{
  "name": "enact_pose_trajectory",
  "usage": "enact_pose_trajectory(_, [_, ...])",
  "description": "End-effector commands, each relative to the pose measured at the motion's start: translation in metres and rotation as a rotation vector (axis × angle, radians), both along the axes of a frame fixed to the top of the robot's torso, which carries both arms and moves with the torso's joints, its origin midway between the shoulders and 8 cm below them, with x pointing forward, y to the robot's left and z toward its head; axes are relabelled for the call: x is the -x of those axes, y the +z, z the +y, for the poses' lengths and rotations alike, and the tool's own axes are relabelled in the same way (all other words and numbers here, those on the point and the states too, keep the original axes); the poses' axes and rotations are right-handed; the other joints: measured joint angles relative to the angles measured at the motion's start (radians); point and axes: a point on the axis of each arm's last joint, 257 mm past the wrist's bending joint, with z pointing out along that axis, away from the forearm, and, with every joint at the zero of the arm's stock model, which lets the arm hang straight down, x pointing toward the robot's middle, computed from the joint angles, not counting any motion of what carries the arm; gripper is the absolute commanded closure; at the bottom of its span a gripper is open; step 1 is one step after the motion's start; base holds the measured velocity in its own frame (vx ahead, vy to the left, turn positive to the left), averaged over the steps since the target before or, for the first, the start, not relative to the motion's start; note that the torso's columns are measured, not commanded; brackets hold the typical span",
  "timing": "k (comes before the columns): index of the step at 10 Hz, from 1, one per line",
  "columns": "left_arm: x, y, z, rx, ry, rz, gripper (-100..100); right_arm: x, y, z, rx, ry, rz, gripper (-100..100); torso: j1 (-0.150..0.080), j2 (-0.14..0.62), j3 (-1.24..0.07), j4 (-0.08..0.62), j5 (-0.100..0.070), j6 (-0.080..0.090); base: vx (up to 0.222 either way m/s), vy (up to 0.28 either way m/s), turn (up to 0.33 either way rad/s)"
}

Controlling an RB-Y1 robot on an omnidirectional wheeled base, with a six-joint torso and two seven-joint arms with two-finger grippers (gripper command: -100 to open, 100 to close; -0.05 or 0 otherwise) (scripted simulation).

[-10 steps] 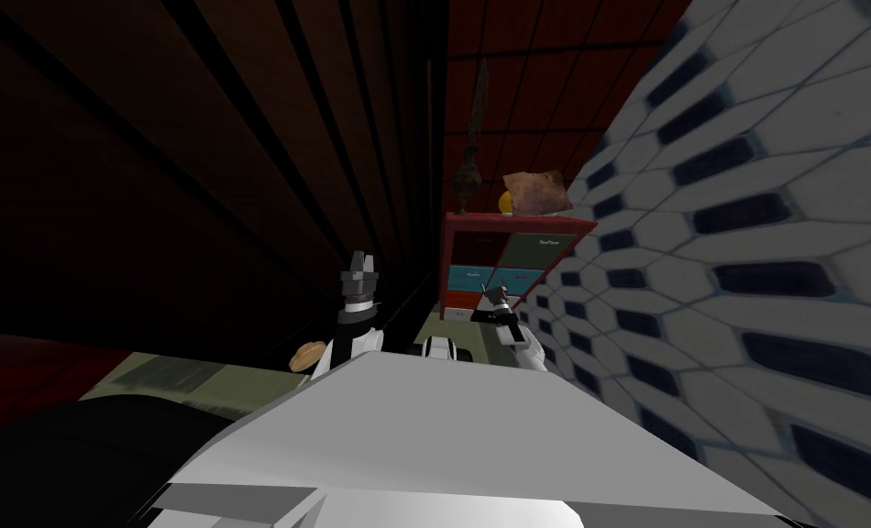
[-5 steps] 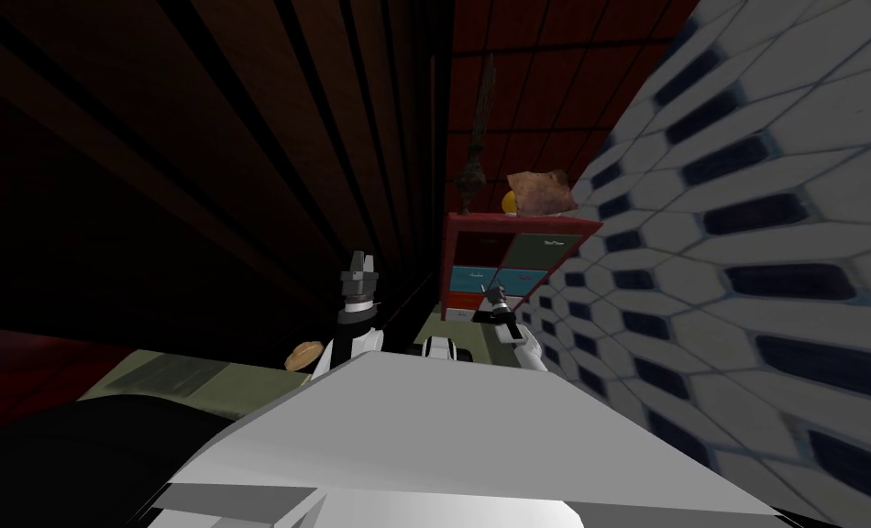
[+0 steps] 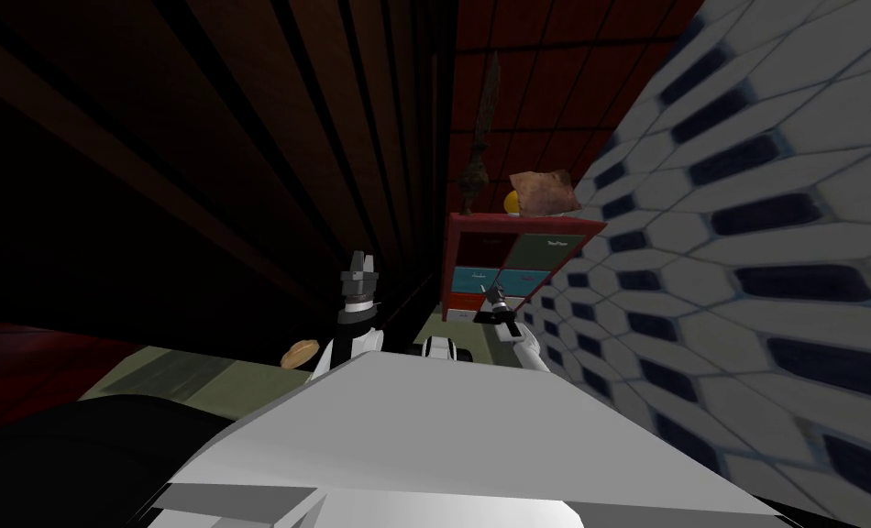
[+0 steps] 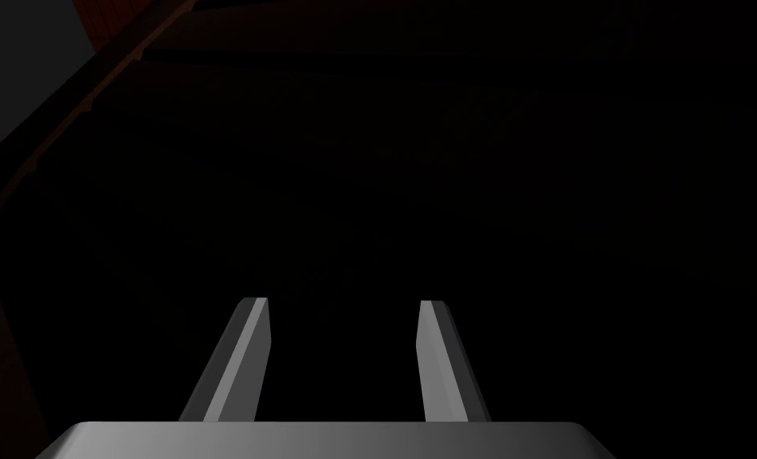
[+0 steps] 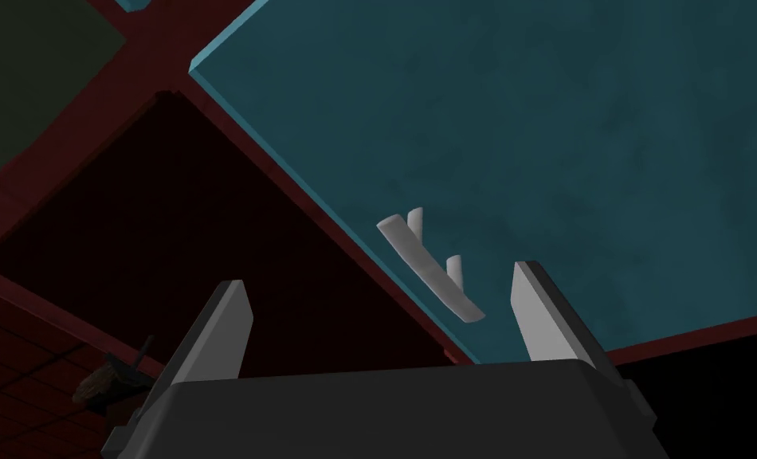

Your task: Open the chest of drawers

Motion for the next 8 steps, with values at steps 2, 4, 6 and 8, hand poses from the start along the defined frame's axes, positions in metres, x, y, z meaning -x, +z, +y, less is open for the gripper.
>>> enact_pose_trajectory(2, [0.000, 0.000, 0.000, 0.000, 0.000, 0.000, 0, -0.009, -0.007, -0.004, 0.109, -0.017, 0.008, -100, 0.000, 0.000, 0.000, 0.000, 0.000, 0.000, 0.015, 0.037, -0.013])
enact_pose_trajectory(4, [0.000, 0.000, 0.000, 0.000, 0.000, 0.000, 0, -0.011, -0.010, -0.005, 0.163, -0.025, 0.008, -100, 0.000, 0.000, 0.000, 0.000, 0.000, 0.000, 0.012, 0.033, -0.005])
enact_pose_trajectory(6, [0.000, 0.000, 0.000, 0.000, 0.000, 0.000, 0, -0.015, -0.013, -0.009, 0.228, -0.035, 0.011, -100, 0.000, 0.000, 0.000, 0.000, 0.000, 0.000, 0.017, 0.041, -0.011])
enact_pose_trajectory(8, [0.000, 0.000, 0.000, 0.000, 0.000, 0.000, 0, -0.018, -0.014, -0.012, 0.276, -0.042, 0.011, -100, 0.000, 0.000, 0.000, 0.000, 0.000, 0.000, 0.013, 0.044, -0.007])
